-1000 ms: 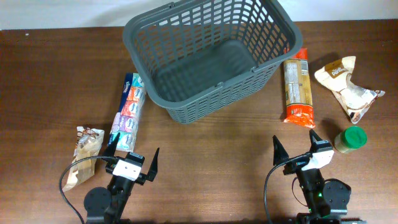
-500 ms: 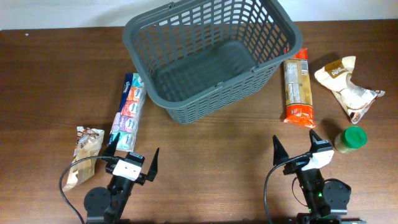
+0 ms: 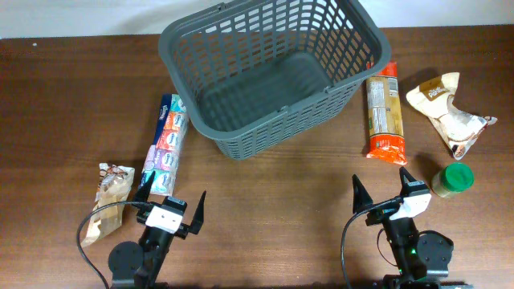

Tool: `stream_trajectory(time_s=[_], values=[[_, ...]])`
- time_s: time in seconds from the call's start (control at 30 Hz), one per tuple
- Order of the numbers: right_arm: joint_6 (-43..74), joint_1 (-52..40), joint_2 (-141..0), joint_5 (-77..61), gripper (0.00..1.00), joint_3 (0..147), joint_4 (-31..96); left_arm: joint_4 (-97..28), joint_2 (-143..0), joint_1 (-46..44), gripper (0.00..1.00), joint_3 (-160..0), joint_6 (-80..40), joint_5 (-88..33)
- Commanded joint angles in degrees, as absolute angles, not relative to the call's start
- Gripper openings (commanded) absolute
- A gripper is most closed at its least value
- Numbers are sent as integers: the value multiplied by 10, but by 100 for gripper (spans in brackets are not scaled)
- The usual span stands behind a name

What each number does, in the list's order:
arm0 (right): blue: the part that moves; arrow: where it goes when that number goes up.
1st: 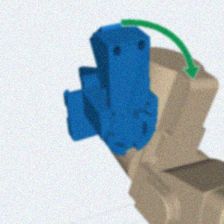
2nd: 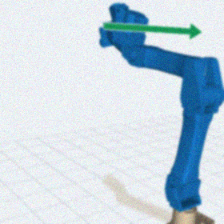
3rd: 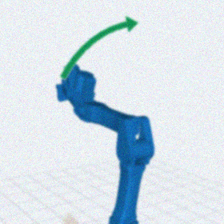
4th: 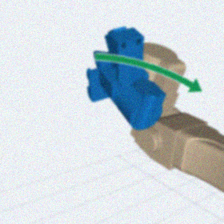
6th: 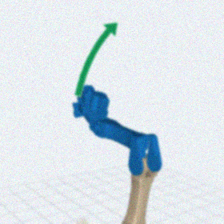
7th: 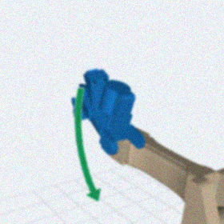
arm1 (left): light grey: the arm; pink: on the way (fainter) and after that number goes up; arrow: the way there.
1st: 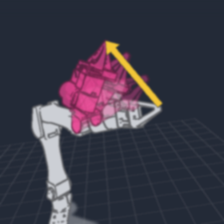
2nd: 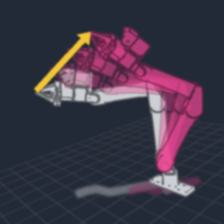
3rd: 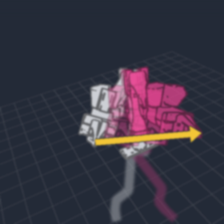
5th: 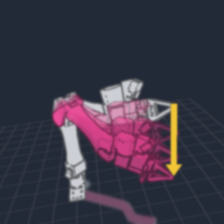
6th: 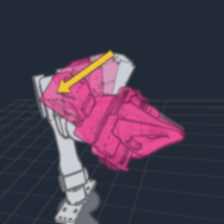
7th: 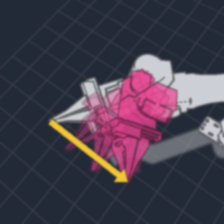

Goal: Pack container

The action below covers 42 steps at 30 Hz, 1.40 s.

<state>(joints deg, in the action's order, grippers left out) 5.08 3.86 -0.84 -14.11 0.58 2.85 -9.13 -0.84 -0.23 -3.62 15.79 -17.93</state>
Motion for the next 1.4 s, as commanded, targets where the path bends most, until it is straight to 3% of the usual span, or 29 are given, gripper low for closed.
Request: stream_trajectory(time_s=[0.0,0.13,0.4,0.63,0.8,1.0,1.17,1.37], values=[[48,33,-3,-148,99,3,32,-86,-3,1,99,-29,127,-236],[48,33,-3,-148,99,3,32,-86,-4,1,99,-29,71,-300],[48,33,-3,-148,99,3,32,-99,-4,1,99,-29,28,-628],[48,33,-3,-148,99,3,31,-98,-4,1,99,-29,28,-733],[63,33,-3,-152,99,3,32,-101,-4,1,99,-29,17,-717],[244,33,-3,-196,99,3,-12,-40,-4,1,99,-30,-119,-707],[234,34,-4,-222,99,45,-75,121,-4,1,99,-65,-204,-707],[113,34,-70,-228,99,218,94,44,-45,1,99,-182,-203,-655]])
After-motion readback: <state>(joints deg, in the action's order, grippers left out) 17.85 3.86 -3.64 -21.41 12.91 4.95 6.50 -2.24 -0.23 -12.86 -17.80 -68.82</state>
